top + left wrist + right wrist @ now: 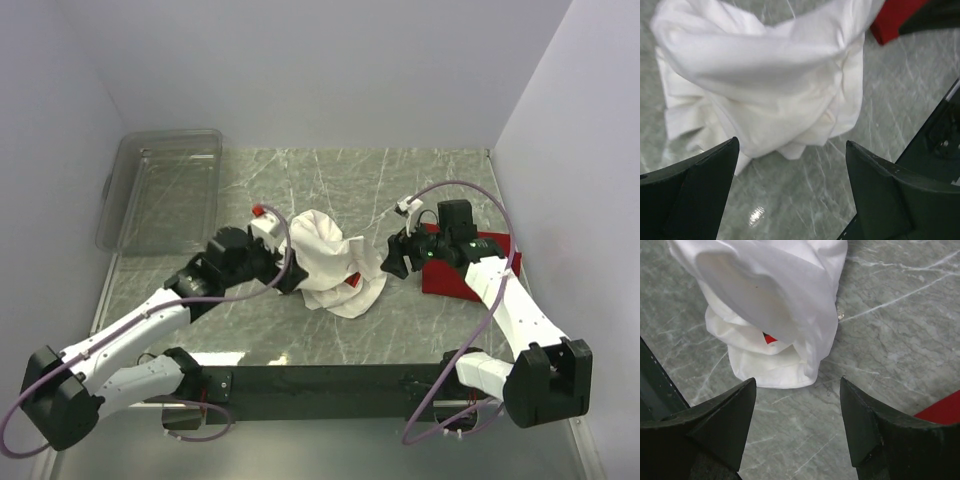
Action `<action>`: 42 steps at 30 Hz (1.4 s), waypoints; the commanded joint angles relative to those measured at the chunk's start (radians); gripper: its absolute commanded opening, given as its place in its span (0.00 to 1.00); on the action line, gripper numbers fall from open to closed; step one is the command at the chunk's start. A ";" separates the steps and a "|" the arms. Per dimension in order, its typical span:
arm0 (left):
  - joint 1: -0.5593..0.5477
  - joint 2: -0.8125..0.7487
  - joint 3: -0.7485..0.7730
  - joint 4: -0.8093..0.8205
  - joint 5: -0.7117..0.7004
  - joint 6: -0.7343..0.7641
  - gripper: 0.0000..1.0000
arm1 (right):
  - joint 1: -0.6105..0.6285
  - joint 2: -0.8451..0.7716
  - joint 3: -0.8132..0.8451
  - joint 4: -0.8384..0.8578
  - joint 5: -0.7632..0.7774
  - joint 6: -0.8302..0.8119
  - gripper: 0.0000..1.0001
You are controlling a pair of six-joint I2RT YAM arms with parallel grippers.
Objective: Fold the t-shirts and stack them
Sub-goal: Flatten the tshirt out
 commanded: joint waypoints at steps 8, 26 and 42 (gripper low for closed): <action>-0.331 0.146 -0.039 0.167 -0.384 -0.030 0.91 | -0.046 0.033 0.020 -0.020 -0.062 -0.057 0.76; -0.503 0.564 0.178 0.276 -0.736 -0.007 0.74 | -0.082 0.029 0.021 -0.042 -0.103 -0.065 0.76; -0.504 0.292 0.250 0.139 -0.719 -0.004 0.01 | -0.080 0.027 0.018 -0.034 -0.109 -0.053 0.76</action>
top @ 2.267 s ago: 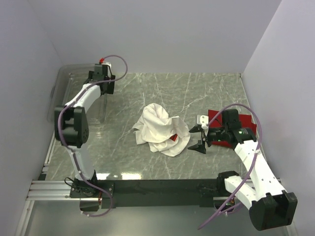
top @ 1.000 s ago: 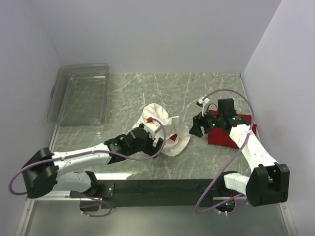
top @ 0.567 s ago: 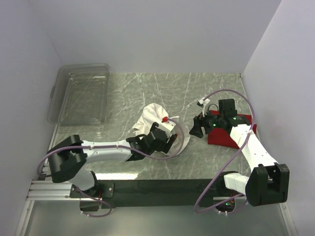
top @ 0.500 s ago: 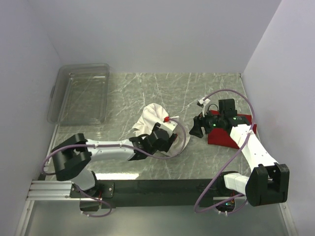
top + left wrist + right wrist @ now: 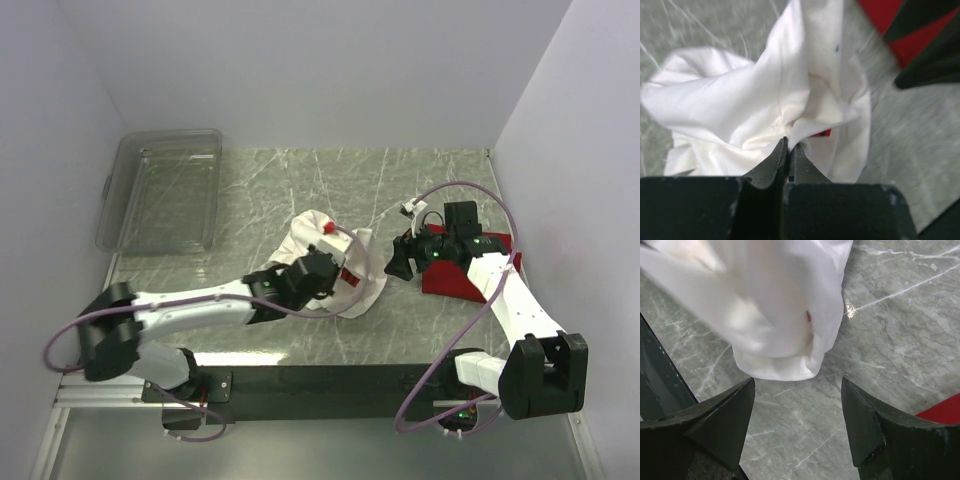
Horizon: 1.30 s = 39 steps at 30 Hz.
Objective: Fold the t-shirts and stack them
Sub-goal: Flatten the tshirt out
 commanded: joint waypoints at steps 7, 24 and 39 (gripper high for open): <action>0.001 -0.256 0.086 -0.078 -0.012 0.041 0.01 | -0.006 0.001 0.017 0.014 -0.067 0.013 0.76; 0.061 -0.391 0.181 -0.089 0.054 0.049 0.01 | 0.078 0.038 0.000 0.037 -0.092 -0.047 0.76; 0.129 -0.375 0.312 -0.110 0.198 0.027 0.01 | 0.258 0.002 0.054 0.108 0.117 -0.122 0.75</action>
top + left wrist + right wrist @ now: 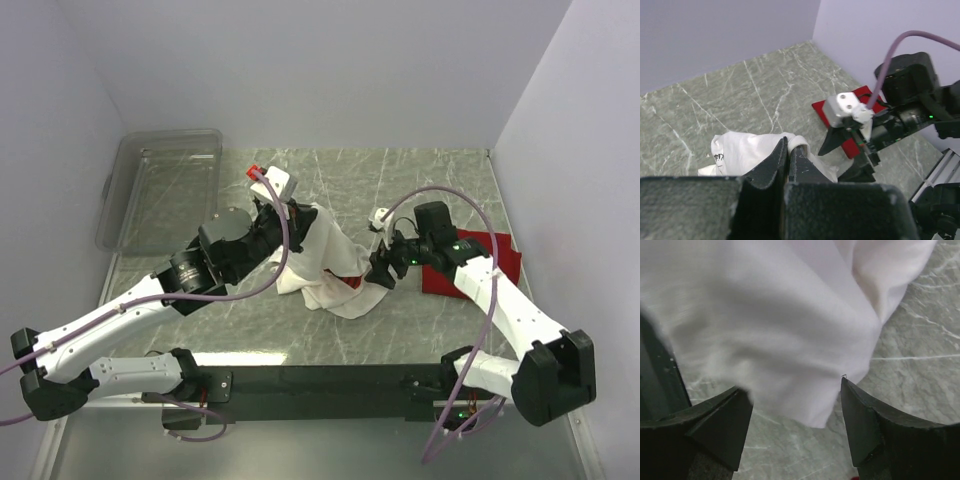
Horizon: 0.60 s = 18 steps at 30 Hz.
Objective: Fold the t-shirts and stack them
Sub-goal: Flatten the tshirt out
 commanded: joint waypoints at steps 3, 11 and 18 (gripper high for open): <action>0.008 -0.017 0.075 0.035 0.030 -0.008 0.01 | 0.028 0.058 0.066 0.072 0.145 0.031 0.66; 0.030 -0.061 0.117 0.021 -0.043 0.038 0.01 | 0.002 -0.013 0.137 0.011 0.200 0.043 0.00; 0.033 -0.077 0.317 -0.011 -0.099 0.134 0.01 | -0.144 -0.110 0.520 -0.118 0.160 0.051 0.00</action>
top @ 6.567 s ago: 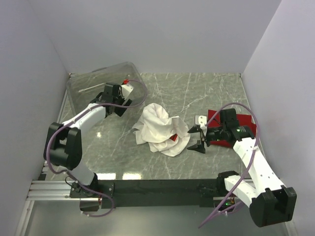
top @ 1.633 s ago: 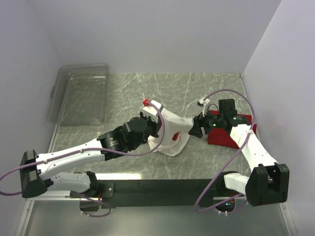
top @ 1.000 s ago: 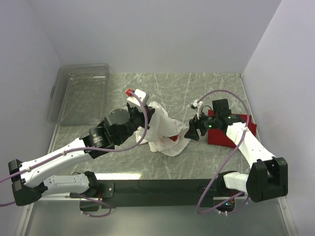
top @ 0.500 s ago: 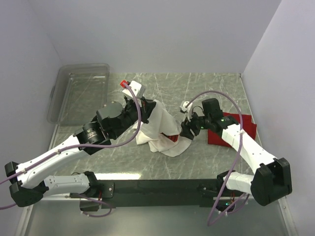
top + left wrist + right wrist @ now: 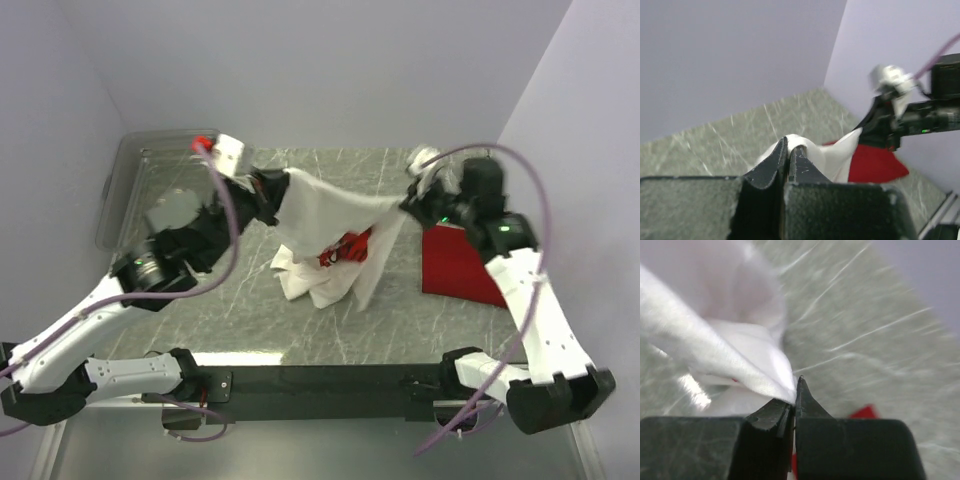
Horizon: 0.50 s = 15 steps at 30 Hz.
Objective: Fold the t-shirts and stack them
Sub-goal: Flatten the tshirt out
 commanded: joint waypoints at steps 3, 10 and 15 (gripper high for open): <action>0.004 -0.093 0.173 0.115 -0.061 0.089 0.01 | -0.066 -0.073 0.384 -0.038 0.019 0.040 0.00; 0.004 -0.177 0.242 0.190 -0.047 0.117 0.01 | -0.075 -0.033 0.746 -0.046 0.089 0.137 0.00; 0.004 -0.219 0.262 0.235 -0.012 0.137 0.01 | -0.080 -0.035 0.886 -0.054 0.097 0.166 0.00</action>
